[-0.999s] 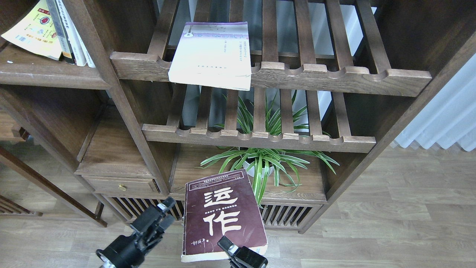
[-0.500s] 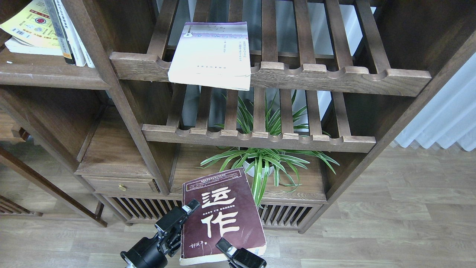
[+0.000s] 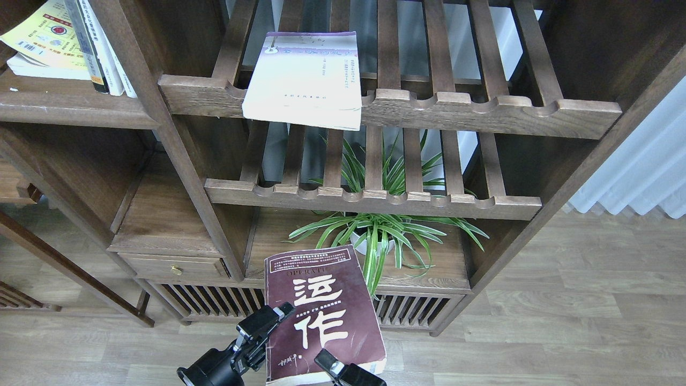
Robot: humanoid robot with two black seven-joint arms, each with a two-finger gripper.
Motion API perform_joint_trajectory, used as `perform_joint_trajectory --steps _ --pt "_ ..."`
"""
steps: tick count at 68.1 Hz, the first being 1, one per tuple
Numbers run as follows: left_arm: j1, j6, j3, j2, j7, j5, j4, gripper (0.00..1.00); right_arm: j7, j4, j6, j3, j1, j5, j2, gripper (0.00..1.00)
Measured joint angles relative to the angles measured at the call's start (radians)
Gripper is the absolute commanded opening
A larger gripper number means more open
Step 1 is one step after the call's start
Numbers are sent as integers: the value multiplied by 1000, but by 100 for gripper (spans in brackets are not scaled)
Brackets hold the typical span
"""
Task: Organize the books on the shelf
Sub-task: 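Bring the left gripper to the maroon book and take it from the right gripper, then carry the maroon book with the left gripper toward the far-side shelf section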
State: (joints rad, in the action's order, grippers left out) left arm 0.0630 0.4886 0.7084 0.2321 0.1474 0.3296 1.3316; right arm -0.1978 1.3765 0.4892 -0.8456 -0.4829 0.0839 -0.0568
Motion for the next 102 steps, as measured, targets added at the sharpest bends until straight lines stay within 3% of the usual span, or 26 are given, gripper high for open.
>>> perform_joint_trajectory --steps 28,32,35,39,46,54,74,102 --pt "7 0 -8 61 3 -2 10 12 9 -60 -1 -39 55 19 20 6" --pt "6 0 -1 61 0 -1 9 12 10 -61 -1 -40 55 21 20 22" --pt "6 0 4 60 -1 0 7 12 11 -62 -1 -41 54 22 19 41" --pt "5 0 10 55 -1 0 7 12 12 -62 0 -41 53 22 17 56" --pt "3 0 47 56 -7 1 7 12 9 -62 0 -38 52 15 5 75" --pt "4 0 92 66 -6 1 9 12 8 -63 0 -40 56 13 -17 83" --pt "50 0 213 176 -1 -35 60 10 12 -85 0 -42 55 18 -49 86" --pt "235 0 640 393 14 -137 134 9 15 -158 0 -43 67 19 -34 86"
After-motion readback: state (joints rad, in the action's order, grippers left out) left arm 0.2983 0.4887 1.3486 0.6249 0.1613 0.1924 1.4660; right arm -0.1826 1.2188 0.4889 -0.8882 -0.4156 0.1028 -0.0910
